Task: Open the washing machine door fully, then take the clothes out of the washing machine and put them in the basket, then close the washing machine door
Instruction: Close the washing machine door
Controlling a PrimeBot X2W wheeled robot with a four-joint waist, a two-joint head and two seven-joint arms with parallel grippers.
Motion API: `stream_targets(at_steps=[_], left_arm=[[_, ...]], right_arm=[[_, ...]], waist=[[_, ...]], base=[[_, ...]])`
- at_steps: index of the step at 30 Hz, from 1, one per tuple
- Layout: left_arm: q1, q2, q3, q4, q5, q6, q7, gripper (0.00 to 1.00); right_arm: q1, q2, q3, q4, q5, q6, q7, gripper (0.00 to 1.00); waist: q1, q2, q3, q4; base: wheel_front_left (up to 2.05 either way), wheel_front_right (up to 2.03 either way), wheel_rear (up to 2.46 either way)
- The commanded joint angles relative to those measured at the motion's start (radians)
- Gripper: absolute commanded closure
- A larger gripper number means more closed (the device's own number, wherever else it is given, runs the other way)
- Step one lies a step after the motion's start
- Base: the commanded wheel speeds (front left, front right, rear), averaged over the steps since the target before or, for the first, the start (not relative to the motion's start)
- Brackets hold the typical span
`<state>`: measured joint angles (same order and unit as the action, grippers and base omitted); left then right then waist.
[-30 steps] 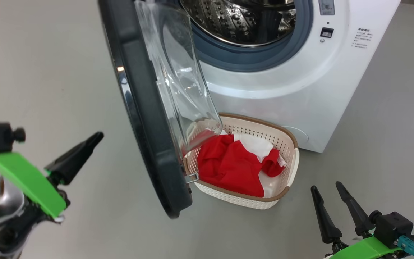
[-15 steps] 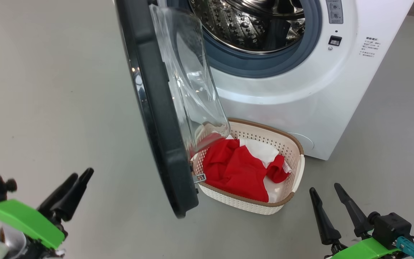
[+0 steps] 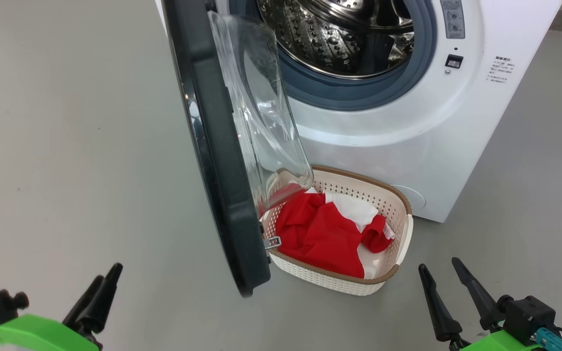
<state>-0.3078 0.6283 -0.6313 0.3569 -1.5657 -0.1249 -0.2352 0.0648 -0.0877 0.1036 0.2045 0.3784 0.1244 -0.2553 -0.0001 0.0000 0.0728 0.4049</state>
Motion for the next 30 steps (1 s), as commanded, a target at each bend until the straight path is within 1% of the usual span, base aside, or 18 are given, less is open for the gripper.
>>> stream_targets(at_steps=[1, 6, 11, 13, 15, 17, 24, 30], left_arm=[[-0.007, 0.035, 0.052, -0.003, 0.012, -0.006, -0.016, 0.0], [0.018, 0.011, 0.073, 0.021, 0.032, -0.006, -0.023, 0.0], [0.053, -0.039, 0.155, 0.054, 0.118, -0.006, -0.026, 0.0], [0.069, -0.054, 0.189, 0.064, 0.192, -0.006, -0.026, 0.0], [0.087, -0.086, 0.227, 0.062, 0.241, -0.006, -0.026, 0.0], [0.104, -0.107, 0.27, 0.067, 0.316, -0.006, -0.026, 0.0], [0.154, -0.212, 0.424, 0.059, 0.548, -0.006, -0.026, 0.0], [0.19, -0.292, 0.539, 0.036, 0.786, -0.006, -0.026, 0.0]], right_arm=[[-0.009, -0.011, 0.021, -0.022, 0.008, 0.006, -0.006, 0.0], [-0.007, -0.012, 0.02, -0.02, 0.009, 0.006, -0.006, 0.0], [-0.011, -0.015, 0.016, -0.02, 0.009, 0.006, -0.006, 0.0], [-0.013, -0.014, 0.014, -0.02, 0.009, 0.006, -0.006, 0.0], [-0.014, -0.014, 0.012, -0.02, 0.009, 0.006, -0.006, 0.0], [-0.017, -0.015, 0.01, -0.021, 0.009, 0.006, -0.006, 0.0], [-0.03, -0.02, 0.001, -0.024, 0.008, 0.006, -0.006, 0.0], [-0.036, -0.023, -0.008, -0.027, 0.006, 0.006, -0.006, 0.0]], waist=[[0.0001, 0.0, -0.002, -0.001], [0.0001, 0.0, -0.009, -0.002], [0.0001, 0.0, -0.014, -0.002], [0.0001, 0.0, -0.016, -0.003], [0.0001, 0.0, -0.017, -0.004], [0.0001, 0.0, -0.017, -0.004], [0.0001, 0.0, -0.016, -0.008], [0.0001, 0.0, -0.02, -0.011]], base=[[0.0, 0.0, 0.0], [0.0, 0.0, 0.0], [0.0, 0.0, 0.0], [0.0, 0.0, 0.0], [0.0, 0.0, 0.0], [0.0, 0.0, 0.0], [0.0, 0.0, 0.0], [0.0, 0.0, 0.0]])
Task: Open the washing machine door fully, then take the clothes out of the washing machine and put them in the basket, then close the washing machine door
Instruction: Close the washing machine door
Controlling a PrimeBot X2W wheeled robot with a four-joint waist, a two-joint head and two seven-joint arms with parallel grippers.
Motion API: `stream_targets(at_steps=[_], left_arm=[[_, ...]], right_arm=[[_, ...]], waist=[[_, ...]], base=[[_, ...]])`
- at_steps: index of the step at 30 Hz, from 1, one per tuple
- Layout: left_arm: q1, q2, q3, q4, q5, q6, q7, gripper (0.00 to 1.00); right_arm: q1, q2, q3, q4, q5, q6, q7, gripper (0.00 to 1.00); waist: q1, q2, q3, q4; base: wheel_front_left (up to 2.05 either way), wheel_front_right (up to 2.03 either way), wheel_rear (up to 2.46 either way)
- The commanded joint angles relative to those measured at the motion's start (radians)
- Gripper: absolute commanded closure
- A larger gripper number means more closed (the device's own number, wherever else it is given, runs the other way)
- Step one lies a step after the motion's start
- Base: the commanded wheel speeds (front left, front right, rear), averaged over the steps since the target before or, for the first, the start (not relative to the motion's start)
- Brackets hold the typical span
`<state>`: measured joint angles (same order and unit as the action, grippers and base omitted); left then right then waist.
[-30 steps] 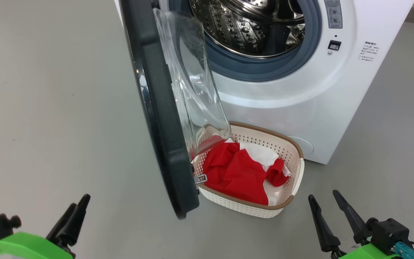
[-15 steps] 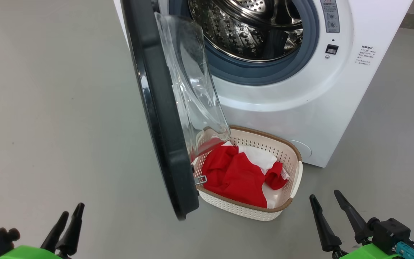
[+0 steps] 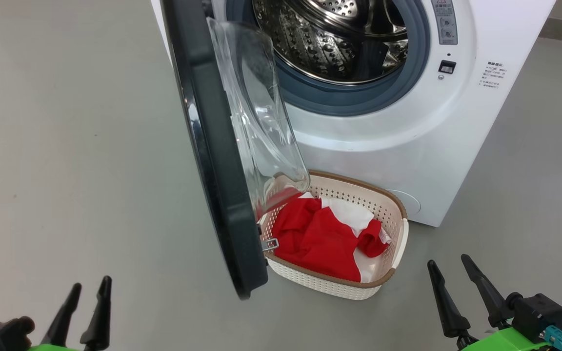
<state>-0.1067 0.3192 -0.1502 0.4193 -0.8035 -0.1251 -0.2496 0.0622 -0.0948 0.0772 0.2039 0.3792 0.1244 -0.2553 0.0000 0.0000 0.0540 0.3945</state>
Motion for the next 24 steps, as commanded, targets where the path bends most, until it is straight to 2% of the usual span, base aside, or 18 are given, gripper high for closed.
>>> stream_targets(at_steps=[1, 7, 11, 14, 17, 24], left_arm=[[-0.006, 0.001, 0.089, -0.031, 0.065, -0.006, -0.012, 0.0], [0.017, -0.084, 0.211, -0.081, 0.335, -0.006, -0.012, 0.0], [0.027, -0.147, 0.299, -0.134, 0.465, -0.006, -0.012, 0.0], [0.041, -0.181, 0.329, -0.171, 0.546, -0.006, -0.012, 0.0], [0.055, -0.203, 0.339, -0.189, 0.604, -0.006, -0.012, 0.0], [0.073, -0.23, 0.341, -0.167, 0.638, -0.006, -0.012, 0.0]], right_arm=[[-0.034, -0.016, 0.017, -0.026, 0.005, 0.006, -0.006, 0.0], [-0.04, -0.015, 0.009, -0.029, 0.003, 0.006, -0.006, 0.0], [-0.044, -0.015, 0.006, -0.03, 0.003, 0.006, -0.006, 0.0], [-0.046, -0.014, 0.001, -0.032, 0.003, 0.006, -0.006, 0.0], [-0.046, -0.012, -0.003, -0.033, 0.002, 0.006, -0.006, 0.0], [-0.044, -0.006, -0.002, -0.031, 0.002, 0.006, -0.006, 0.0]], waist=[[0.0, 0.0, -0.001, -0.001], [0.0, 0.0, 0.003, -0.003], [0.0, 0.0, 0.005, -0.005], [0.0, 0.0, 0.004, -0.007], [0.0, 0.0, 0.003, -0.009], [0.0, 0.0, 0.002, -0.015]], base=[[0.0, 0.0, 0.0], [0.0, 0.0, 0.0], [0.0, 0.0, 0.0], [0.0, 0.0, 0.0], [0.0, 0.0, 0.0], [0.0, 0.0, 0.0]])
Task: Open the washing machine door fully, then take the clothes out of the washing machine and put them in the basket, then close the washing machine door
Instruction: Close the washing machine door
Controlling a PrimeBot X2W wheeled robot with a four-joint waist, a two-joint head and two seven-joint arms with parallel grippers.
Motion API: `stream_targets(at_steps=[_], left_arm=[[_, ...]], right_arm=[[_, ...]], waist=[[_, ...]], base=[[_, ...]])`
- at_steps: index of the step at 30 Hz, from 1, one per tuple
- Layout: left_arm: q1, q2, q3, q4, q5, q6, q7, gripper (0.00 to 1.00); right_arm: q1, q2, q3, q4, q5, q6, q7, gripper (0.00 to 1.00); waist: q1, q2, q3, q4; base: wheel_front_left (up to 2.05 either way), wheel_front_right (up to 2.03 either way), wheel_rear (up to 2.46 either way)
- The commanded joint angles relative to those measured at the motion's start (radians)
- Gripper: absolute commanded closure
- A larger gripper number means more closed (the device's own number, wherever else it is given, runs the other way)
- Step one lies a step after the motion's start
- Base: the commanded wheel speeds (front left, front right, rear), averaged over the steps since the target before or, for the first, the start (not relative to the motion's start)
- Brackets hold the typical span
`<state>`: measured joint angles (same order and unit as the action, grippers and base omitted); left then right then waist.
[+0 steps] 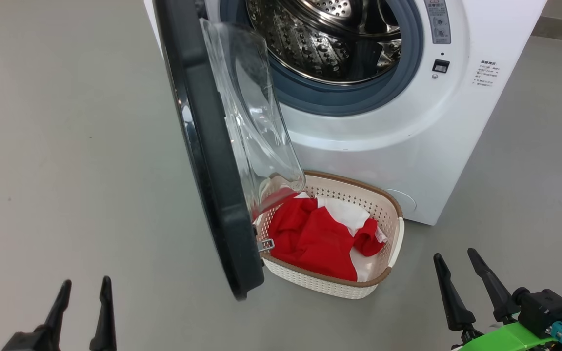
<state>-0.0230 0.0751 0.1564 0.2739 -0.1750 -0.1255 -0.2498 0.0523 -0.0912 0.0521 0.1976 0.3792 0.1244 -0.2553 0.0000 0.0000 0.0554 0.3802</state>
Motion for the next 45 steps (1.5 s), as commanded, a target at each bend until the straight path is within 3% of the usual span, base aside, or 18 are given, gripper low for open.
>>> stream_targets(at_steps=[1, 21, 22, 24, 26, 27, 28, 35, 38, 40, 45], left_arm=[[-0.009, 0.012, 0.035, -0.017, 0.01, -0.005, -0.012, 0.0], [-0.014, 0.009, 0.045, -0.027, -0.009, -0.005, -0.012, 0.0], [-0.017, 0.012, 0.044, -0.028, -0.014, -0.005, -0.012, 0.04], [-0.023, 0.018, 0.047, -0.033, -0.026, -0.005, -0.012, 0.32], [-0.03, 0.024, 0.04, -0.037, -0.047, -0.005, -0.012, 0.69], [-0.035, 0.029, 0.035, -0.041, -0.061, -0.005, -0.012, 0.95], [-0.04, 0.033, 0.029, -0.046, -0.079, -0.005, -0.012, 1.0], [-0.088, 0.098, -0.076, -0.107, -0.234, -0.005, -0.012, 1.0], [-0.117, 0.146, -0.132, -0.131, -0.284, -0.005, -0.012, 1.0], [-0.172, 0.238, -0.274, -0.205, -0.366, -0.005, -0.012, 1.0], [-0.192, 0.28, -0.34, -0.227, -0.393, -0.005, -0.012, 1.0]], right_arm=[[-0.034, -0.009, 0.023, -0.025, 0.002, 0.006, -0.006, 0.0], [-0.025, -0.008, 0.021, -0.024, 0.003, 0.006, -0.006, 0.0], [-0.025, -0.007, 0.022, -0.024, 0.003, 0.006, -0.006, 0.0], [-0.025, -0.007, 0.023, -0.024, 0.003, 0.006, -0.006, 0.0], [-0.024, -0.006, 0.024, -0.023, 0.004, 0.006, -0.006, 0.0], [-0.024, -0.005, 0.025, -0.023, 0.004, 0.006, -0.006, 0.0], [-0.025, -0.005, 0.025, -0.023, 0.004, 0.006, -0.006, 0.0], [-0.027, -0.001, 0.027, -0.026, 0.001, 0.006, -0.006, 0.0], [-0.033, 0.0, 0.026, -0.028, 0.0, 0.006, -0.006, 0.0], [-0.048, 0.005, 0.017, -0.032, -0.005, 0.006, -0.006, 0.0], [-0.056, 0.011, 0.01, -0.037, -0.01, 0.006, -0.006, 0.0]], waist=[[0.0, 0.0, 0.001, -0.001], [0.0, 0.0, -0.006, -0.004], [0.0, 0.0, -0.006, -0.004], [0.0, 0.0, -0.006, -0.005], [0.0, 0.0, -0.006, -0.006], [0.0, 0.0, -0.006, -0.007], [0.0, 0.0, -0.005, -0.008], [0.0, 0.0, 0.006, -0.02], [0.0, 0.0, 0.02, -0.029], [0.0, 0.0, 0.051, -0.061], [0.0, 0.0, 0.074, -0.086]], base=[[0.0, 0.0, 0.0], [0.0, 0.0, 0.0], [0.0, 0.0, 0.0], [0.0, 0.0, 0.0], [0.0, 0.0, 0.0], [0.0, 0.0, 0.0], [0.0, 0.0, 0.0], [0.0, 0.0, 0.0], [0.0, 0.0, 0.0], [0.0, 0.0, 0.0], [0.0, 0.0, 0.0]])
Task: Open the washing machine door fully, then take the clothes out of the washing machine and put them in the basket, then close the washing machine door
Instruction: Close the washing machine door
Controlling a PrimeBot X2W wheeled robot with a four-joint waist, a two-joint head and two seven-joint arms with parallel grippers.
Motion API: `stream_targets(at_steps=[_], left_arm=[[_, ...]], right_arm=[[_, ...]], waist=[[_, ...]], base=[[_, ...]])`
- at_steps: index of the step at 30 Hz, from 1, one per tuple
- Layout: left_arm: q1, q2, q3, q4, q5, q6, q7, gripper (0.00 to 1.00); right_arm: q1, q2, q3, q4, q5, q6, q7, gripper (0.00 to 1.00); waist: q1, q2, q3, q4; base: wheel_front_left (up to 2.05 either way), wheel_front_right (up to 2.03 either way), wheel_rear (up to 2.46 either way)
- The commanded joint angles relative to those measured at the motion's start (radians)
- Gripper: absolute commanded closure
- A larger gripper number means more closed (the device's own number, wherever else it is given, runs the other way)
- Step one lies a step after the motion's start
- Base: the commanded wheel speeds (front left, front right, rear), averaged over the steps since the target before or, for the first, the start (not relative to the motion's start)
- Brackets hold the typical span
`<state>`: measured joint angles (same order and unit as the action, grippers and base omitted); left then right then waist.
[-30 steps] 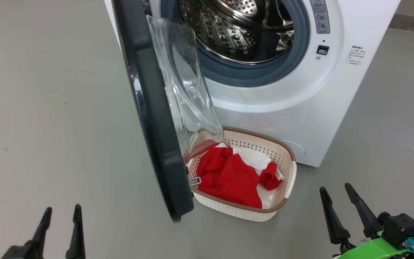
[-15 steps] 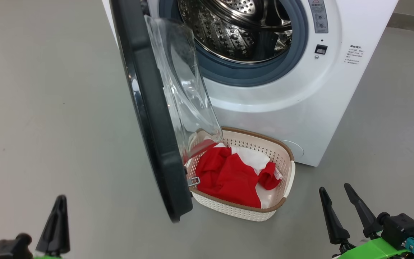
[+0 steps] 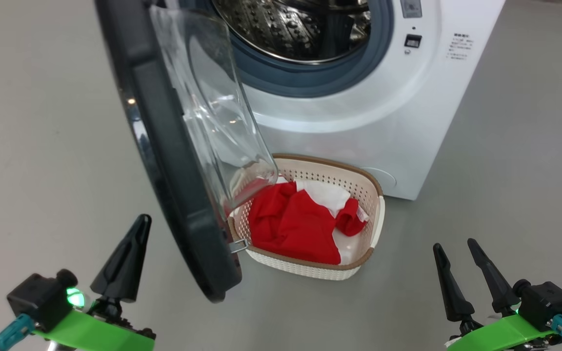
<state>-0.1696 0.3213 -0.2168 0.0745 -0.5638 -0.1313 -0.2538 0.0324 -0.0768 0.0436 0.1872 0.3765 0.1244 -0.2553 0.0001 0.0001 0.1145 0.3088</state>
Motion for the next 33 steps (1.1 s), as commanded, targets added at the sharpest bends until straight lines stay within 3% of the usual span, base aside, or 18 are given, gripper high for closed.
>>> stream_targets(at_steps=[1, 19, 33], left_arm=[[-0.05, 0.038, 0.026, -0.03, -0.006, 0.001, -0.008, 1.0], [-0.182, 0.074, -0.11, -0.052, -0.018, 0.001, -0.008, 1.0], [-0.417, 0.034, -0.155, 0.068, -0.011, 0.001, -0.008, 1.0]], right_arm=[[-0.038, -0.002, 0.016, -0.028, -0.008, 0.006, -0.006, 0.0], [-0.105, 0.02, -0.004, -0.046, -0.019, 0.006, -0.006, 0.0], [-0.152, 0.026, -0.008, -0.063, 0.018, 0.006, -0.006, 0.0]], waist=[[-0.0001, -0.0001, 0.021, -0.019], [-0.0001, -0.0001, 0.133, -0.126], [-0.0001, -0.0001, 0.223, -0.246]], base=[[0.0, 0.0, 0.0], [0.0, 0.0, 0.0], [0.0, 0.0, 0.0]])
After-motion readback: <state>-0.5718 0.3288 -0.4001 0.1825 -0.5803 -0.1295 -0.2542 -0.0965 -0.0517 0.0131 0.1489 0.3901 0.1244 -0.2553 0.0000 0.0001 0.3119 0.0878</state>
